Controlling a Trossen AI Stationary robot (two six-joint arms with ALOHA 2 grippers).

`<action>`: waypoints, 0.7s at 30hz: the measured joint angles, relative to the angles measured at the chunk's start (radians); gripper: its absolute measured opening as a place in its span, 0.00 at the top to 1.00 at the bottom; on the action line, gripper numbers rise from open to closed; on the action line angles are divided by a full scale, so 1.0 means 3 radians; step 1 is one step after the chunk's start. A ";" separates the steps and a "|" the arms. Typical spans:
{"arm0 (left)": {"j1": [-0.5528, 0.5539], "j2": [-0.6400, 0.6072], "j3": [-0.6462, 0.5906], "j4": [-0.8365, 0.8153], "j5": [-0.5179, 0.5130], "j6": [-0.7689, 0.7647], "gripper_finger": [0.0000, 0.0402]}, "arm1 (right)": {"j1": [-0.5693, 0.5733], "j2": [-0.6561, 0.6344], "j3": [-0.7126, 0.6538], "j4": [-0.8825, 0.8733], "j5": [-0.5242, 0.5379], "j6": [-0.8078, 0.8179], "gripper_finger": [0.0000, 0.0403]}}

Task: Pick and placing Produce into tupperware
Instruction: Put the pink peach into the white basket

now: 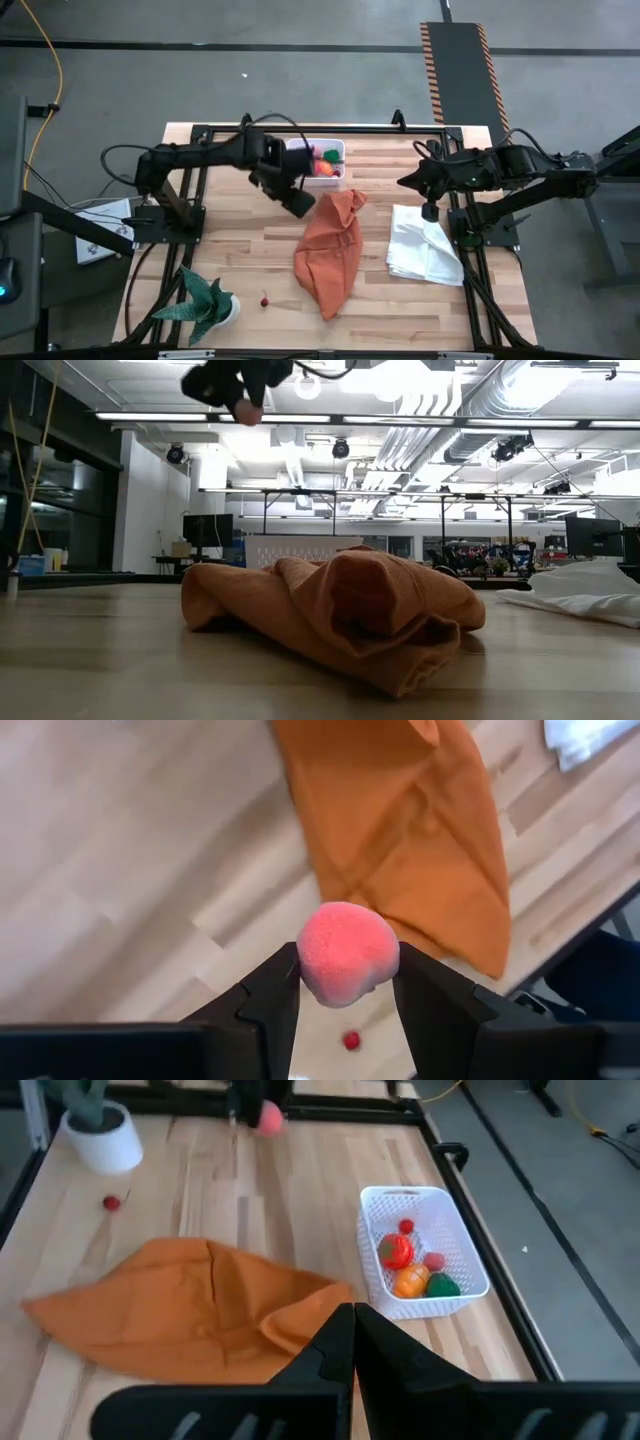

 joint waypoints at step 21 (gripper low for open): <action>0.1282 0.0001 0.0000 0.0021 -0.0002 0.1769 0.65 | 0.0001 0.0000 0.0000 0.0120 0.0589 0.0903 1.00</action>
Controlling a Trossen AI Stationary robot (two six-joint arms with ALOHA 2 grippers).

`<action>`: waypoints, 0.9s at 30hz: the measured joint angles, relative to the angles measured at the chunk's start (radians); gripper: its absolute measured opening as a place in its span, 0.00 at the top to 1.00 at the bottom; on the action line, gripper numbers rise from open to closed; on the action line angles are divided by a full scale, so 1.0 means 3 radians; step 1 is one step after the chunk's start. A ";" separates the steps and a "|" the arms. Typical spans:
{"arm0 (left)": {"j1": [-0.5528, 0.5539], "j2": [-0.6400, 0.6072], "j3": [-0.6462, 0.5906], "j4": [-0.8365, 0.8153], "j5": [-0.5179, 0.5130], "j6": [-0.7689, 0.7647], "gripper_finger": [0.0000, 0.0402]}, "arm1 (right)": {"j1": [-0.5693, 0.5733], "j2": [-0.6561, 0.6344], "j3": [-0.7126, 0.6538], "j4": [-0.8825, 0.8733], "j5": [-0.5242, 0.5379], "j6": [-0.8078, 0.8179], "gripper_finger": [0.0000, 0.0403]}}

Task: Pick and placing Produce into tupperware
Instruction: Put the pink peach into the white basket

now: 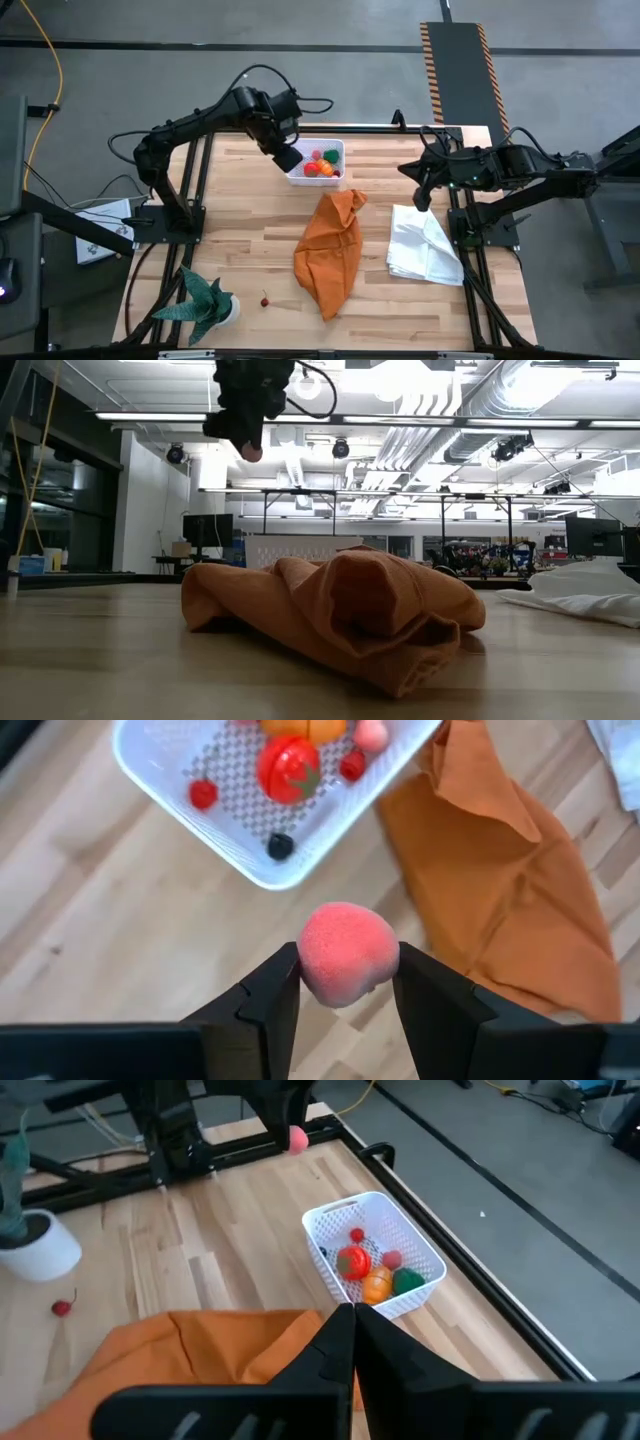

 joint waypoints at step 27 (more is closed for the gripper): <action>0.0252 0.0530 0.0001 0.0554 0.0035 0.0682 0.65 | 0.0000 0.0135 0.0001 0.0333 0.0103 0.0259 1.00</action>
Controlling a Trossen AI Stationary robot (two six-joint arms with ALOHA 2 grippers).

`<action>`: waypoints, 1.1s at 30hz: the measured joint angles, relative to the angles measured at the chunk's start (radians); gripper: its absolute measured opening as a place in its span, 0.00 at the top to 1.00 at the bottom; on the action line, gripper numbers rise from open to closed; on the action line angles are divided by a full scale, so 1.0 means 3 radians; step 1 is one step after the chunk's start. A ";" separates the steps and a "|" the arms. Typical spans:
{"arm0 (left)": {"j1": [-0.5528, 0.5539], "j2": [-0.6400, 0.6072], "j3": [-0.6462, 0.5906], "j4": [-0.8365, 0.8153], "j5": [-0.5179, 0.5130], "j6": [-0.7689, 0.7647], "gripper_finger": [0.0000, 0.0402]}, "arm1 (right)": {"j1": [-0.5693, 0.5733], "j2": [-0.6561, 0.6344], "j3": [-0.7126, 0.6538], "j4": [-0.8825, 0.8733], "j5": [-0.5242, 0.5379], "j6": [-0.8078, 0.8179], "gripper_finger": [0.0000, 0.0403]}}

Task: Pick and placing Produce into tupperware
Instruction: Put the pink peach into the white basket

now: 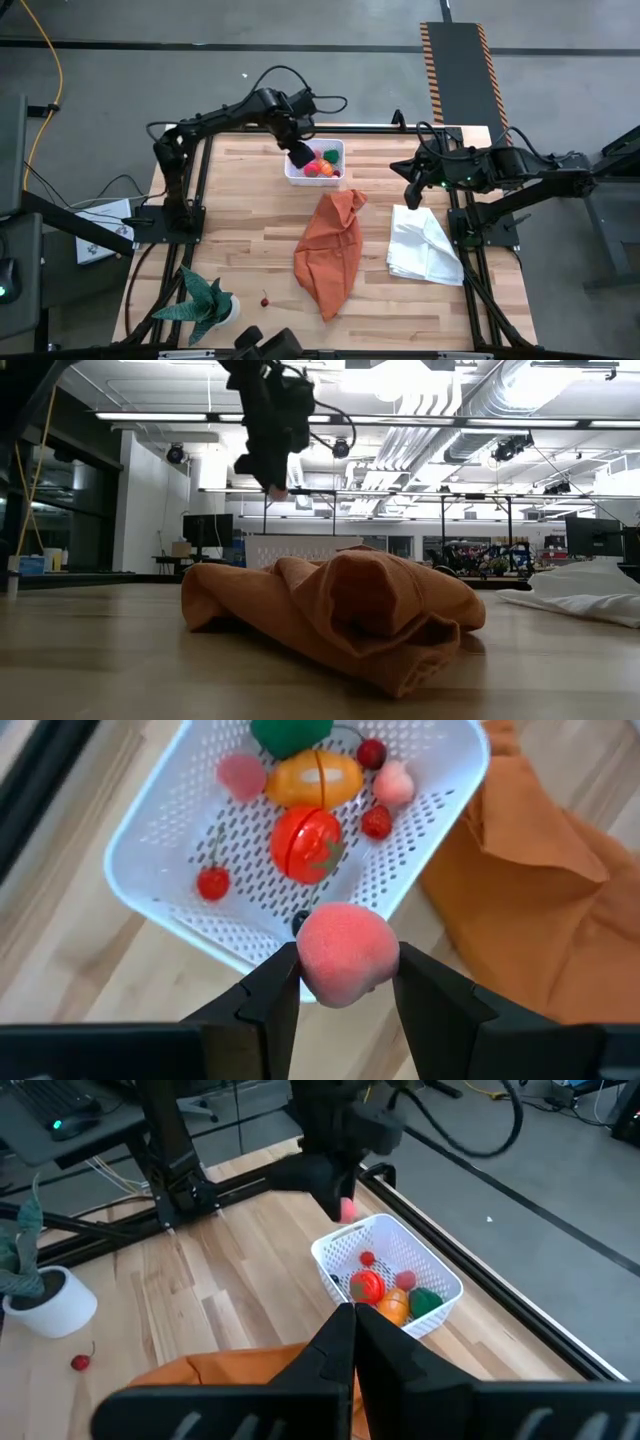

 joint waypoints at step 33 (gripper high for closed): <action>0.0047 0.0814 -0.0001 0.0341 -0.0357 0.0139 0.65 | -0.0001 0.0102 0.0000 0.0011 -0.0001 0.0033 1.00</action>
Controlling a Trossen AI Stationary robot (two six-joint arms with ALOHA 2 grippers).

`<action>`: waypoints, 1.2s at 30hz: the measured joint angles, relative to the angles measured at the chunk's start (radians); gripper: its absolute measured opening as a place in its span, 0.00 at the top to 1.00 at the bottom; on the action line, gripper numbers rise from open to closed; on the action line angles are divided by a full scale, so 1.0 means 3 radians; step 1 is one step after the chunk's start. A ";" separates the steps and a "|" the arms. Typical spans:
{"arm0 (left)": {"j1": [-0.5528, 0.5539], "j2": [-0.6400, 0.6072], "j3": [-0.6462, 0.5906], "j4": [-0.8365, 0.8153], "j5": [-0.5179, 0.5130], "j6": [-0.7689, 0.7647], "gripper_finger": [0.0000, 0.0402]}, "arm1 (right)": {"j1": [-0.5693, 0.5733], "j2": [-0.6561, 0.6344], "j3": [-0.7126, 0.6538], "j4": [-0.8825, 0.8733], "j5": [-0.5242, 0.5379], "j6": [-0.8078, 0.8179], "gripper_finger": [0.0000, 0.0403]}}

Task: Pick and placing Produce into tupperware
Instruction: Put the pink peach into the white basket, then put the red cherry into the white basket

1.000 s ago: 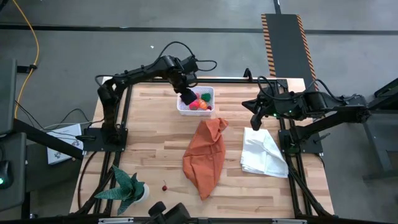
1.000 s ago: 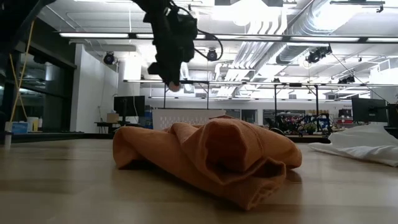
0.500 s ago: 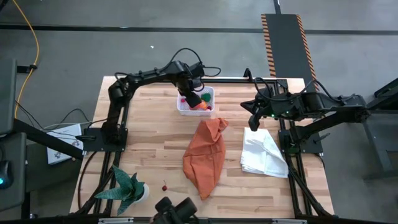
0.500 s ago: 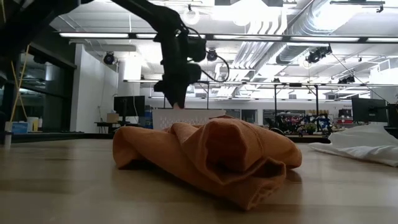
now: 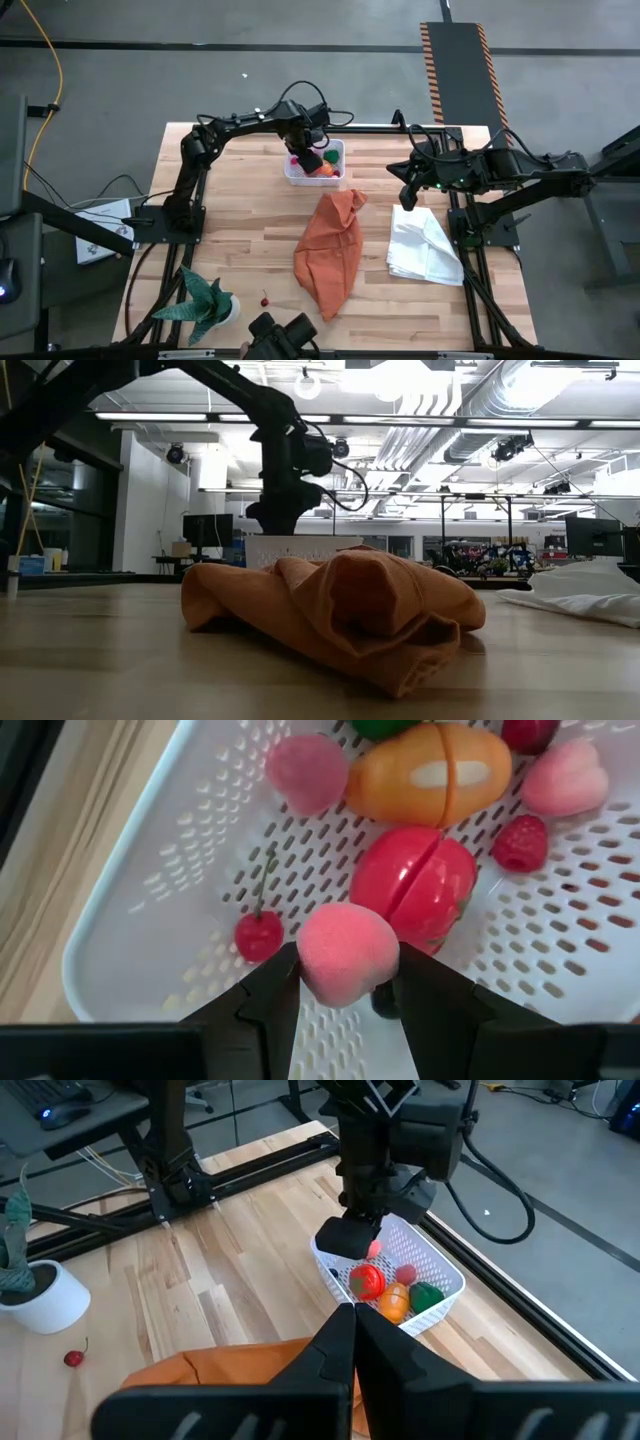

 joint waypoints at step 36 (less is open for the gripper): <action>-0.0004 -0.0006 0.0879 -0.1108 -0.0003 -0.0096 0.80 | 0.0000 -0.0001 -0.0003 -0.0041 0.0054 -0.0263 1.00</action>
